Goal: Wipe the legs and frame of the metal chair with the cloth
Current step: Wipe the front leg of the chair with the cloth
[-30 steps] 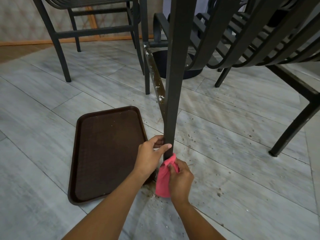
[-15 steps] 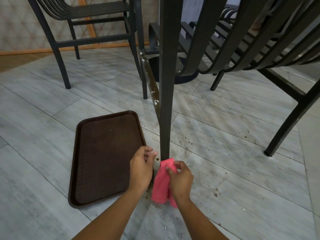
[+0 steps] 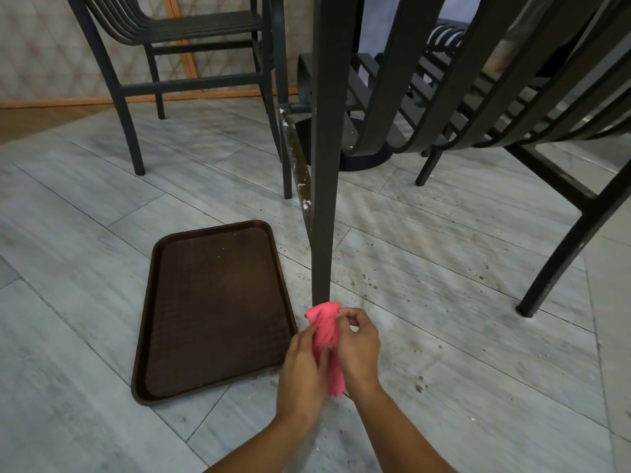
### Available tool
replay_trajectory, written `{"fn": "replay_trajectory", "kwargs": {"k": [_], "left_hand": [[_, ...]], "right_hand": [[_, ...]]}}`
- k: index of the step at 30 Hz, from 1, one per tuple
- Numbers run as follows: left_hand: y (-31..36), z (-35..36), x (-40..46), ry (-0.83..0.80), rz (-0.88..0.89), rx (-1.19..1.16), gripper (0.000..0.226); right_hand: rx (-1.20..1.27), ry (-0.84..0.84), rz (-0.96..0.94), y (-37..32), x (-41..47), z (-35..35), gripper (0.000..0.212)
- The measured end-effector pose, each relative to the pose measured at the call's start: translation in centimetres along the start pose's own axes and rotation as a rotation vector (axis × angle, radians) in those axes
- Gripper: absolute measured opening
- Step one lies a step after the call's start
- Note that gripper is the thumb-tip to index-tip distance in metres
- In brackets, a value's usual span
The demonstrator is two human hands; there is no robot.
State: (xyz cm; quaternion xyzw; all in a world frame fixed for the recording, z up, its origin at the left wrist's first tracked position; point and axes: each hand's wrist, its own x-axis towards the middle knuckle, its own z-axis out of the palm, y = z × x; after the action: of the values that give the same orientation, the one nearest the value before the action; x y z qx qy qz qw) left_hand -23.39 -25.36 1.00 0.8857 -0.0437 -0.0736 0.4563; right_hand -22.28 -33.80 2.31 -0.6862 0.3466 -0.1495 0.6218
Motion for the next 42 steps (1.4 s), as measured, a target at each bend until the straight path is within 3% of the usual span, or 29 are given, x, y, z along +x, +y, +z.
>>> {"fn": "replay_trajectory", "kwargs": {"k": [7,10,14,16,20,25,29,42], "left_hand": [[2.2,2.6,-0.3,0.236,-0.186,-0.173,0.049],[2.9,3.3,0.4,0.311,-0.246,-0.246,0.047],[3.1,3.5,1.4,0.394,-0.254,-0.308,0.035],[3.1,3.5,1.6,0.419,-0.237,-0.363,0.031],[2.4,3.6,2.0,0.427,-0.215,-0.343,0.026],[1.8,3.6,2.1,0.448,-0.188,-0.331,0.022],[1.3,3.7,2.1,0.448,-0.183,-0.336,0.018],[-0.5,4.2,2.8,0.373,-0.259,-0.426,0.029]], "right_hand": [[-0.037,-0.145,0.016,-1.3,-0.1,-0.7,0.037],[-0.121,-0.242,0.042,-2.1,0.3,-1.5,0.035],[-0.324,-0.241,-0.188,-4.4,0.7,-2.1,0.017],[-0.254,-0.192,-0.352,-5.9,0.3,-2.0,0.025],[-0.189,-0.251,-0.478,-8.3,0.0,-0.8,0.054],[-0.239,-0.129,-0.605,-8.0,0.5,0.1,0.051],[-0.174,-0.042,-0.601,-7.5,0.6,1.2,0.051],[-0.088,-0.021,-0.556,-6.4,1.5,1.5,0.036]]}}
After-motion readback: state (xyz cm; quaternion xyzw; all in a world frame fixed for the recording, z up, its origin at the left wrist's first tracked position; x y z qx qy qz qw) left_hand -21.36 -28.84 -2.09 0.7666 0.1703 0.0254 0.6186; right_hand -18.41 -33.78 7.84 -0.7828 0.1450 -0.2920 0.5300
